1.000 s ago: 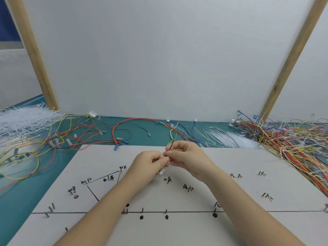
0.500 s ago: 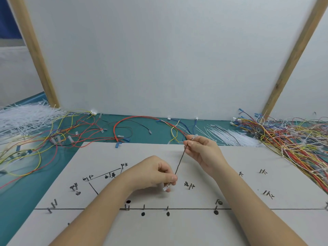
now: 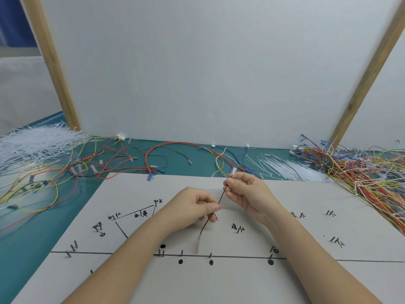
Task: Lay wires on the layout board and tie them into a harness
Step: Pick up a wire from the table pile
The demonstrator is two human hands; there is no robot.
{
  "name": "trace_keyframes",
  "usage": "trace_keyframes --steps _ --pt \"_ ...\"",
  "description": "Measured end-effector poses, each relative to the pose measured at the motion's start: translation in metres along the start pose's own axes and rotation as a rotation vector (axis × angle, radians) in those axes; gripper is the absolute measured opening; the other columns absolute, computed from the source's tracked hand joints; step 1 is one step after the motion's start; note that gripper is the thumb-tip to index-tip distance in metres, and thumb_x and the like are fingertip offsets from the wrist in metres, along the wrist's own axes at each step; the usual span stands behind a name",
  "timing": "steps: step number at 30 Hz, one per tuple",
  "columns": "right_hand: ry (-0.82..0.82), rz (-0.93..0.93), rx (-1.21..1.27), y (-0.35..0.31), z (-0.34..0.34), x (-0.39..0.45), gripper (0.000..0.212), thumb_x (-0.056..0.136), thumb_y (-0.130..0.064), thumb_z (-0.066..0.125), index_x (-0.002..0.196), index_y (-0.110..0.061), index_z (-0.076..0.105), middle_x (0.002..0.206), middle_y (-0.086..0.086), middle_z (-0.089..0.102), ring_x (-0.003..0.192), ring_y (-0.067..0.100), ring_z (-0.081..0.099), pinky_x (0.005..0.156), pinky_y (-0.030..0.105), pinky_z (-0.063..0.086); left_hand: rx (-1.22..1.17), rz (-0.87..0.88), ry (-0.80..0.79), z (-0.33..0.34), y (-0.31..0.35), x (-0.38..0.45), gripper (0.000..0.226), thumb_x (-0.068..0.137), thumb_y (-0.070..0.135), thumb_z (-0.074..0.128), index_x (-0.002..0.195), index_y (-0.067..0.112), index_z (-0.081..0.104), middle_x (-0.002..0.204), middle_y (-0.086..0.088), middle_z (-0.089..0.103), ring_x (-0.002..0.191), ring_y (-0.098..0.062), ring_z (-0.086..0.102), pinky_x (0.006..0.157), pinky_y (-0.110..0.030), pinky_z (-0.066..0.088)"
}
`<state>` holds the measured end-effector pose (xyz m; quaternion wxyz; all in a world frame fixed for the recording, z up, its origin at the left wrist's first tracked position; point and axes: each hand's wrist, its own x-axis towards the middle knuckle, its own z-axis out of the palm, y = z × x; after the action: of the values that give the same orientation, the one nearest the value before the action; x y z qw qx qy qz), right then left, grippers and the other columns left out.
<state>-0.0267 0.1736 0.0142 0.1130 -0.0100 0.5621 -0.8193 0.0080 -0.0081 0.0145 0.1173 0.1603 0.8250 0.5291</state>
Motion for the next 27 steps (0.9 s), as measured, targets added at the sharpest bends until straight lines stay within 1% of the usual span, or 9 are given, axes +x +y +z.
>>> trace_keyframes --steps 4,6,9,14,17,19,22,25,27 --pt "-0.022 -0.020 0.056 -0.002 0.001 0.001 0.024 0.084 0.008 0.058 0.104 -0.006 0.059 0.070 0.005 0.065 0.061 0.013 0.065 0.060 0.021 0.056 -0.049 -0.020 0.063 -0.004 0.010 -0.005 0.012 0.088 0.012 0.060 0.077 0.016 0.064 0.056 0.008 0.066 0.046 -0.002 0.048 0.052 -0.012 0.038" --pt "-0.031 -0.033 0.028 -0.004 0.002 0.002 0.023 0.085 0.009 0.057 0.103 -0.005 0.059 0.068 0.004 0.064 0.062 0.013 0.066 0.062 0.020 0.056 -0.081 -0.026 0.052 -0.014 0.019 -0.011 0.010 0.087 0.014 0.061 0.078 0.015 0.065 0.059 0.006 0.067 0.047 -0.002 0.049 0.052 -0.012 0.039" --pt "-0.064 -0.031 -0.167 -0.003 0.011 0.002 0.017 0.084 0.007 0.061 0.094 -0.006 0.059 0.067 0.004 0.063 0.062 0.012 0.066 0.062 0.021 0.055 -0.008 -0.099 -0.014 -0.033 0.028 -0.026 0.008 0.086 0.017 0.063 0.078 0.016 0.064 0.065 0.003 0.070 0.052 -0.004 0.055 0.056 -0.017 0.041" --pt "-0.166 -0.080 -0.620 0.003 0.044 0.005 0.014 0.081 -0.001 0.069 0.083 -0.013 0.062 0.071 0.003 0.061 0.064 0.011 0.061 0.066 0.023 0.055 0.155 -0.248 -0.049 -0.041 0.020 -0.059 0.011 0.085 0.012 0.063 0.076 0.010 0.059 0.059 0.001 0.069 0.047 -0.009 0.060 0.051 -0.012 0.043" --pt "-0.238 -0.146 -0.817 0.007 0.067 0.007 0.017 0.078 -0.005 0.073 0.078 -0.018 0.062 0.070 0.001 0.060 0.064 0.014 0.055 0.065 0.024 0.048 0.275 -0.311 -0.031 -0.040 0.010 -0.075 0.013 0.085 0.014 0.063 0.075 0.012 0.055 0.059 0.003 0.069 0.047 -0.008 0.060 0.057 -0.018 0.045" --pt "-0.270 -0.181 -0.928 0.013 0.078 0.008 0.019 0.078 -0.008 0.074 0.077 -0.021 0.061 0.070 -0.003 0.060 0.066 0.013 0.055 0.067 0.023 0.046 0.318 -0.330 -0.017 -0.038 0.005 -0.082 0.014 0.084 0.015 0.063 0.074 0.013 0.054 0.059 0.002 0.069 0.045 -0.007 0.059 0.058 -0.022 0.045" --pt "-0.292 -0.211 -1.044 0.022 0.086 0.008 0.017 0.078 -0.012 0.074 0.080 -0.022 0.060 0.070 -0.008 0.061 0.068 0.010 0.056 0.068 0.021 0.045 0.368 -0.348 -0.001 -0.035 0.000 -0.086 0.014 0.084 0.017 0.062 0.074 0.013 0.054 0.060 0.002 0.070 0.043 -0.006 0.057 0.053 -0.018 0.045" --pt "-0.278 -0.213 -1.070 0.028 0.088 0.009 0.016 0.078 -0.013 0.074 0.083 -0.021 0.061 0.075 -0.004 0.061 0.068 0.010 0.056 0.067 0.021 0.043 0.403 -0.344 0.002 -0.034 -0.001 -0.087 0.014 0.084 0.019 0.062 0.073 0.012 0.055 0.060 0.004 0.070 0.042 -0.005 0.056 0.048 -0.012 0.044" --pt "-0.279 -0.208 -1.078 0.030 0.090 0.010 0.017 0.077 -0.013 0.075 0.083 -0.021 0.061 0.074 -0.005 0.060 0.067 0.010 0.055 0.065 0.020 0.042 0.386 -0.352 -0.017 -0.034 -0.003 -0.088 0.013 0.082 0.017 0.064 0.074 0.012 0.055 0.060 0.004 0.070 0.040 -0.006 0.054 0.045 -0.012 0.041"
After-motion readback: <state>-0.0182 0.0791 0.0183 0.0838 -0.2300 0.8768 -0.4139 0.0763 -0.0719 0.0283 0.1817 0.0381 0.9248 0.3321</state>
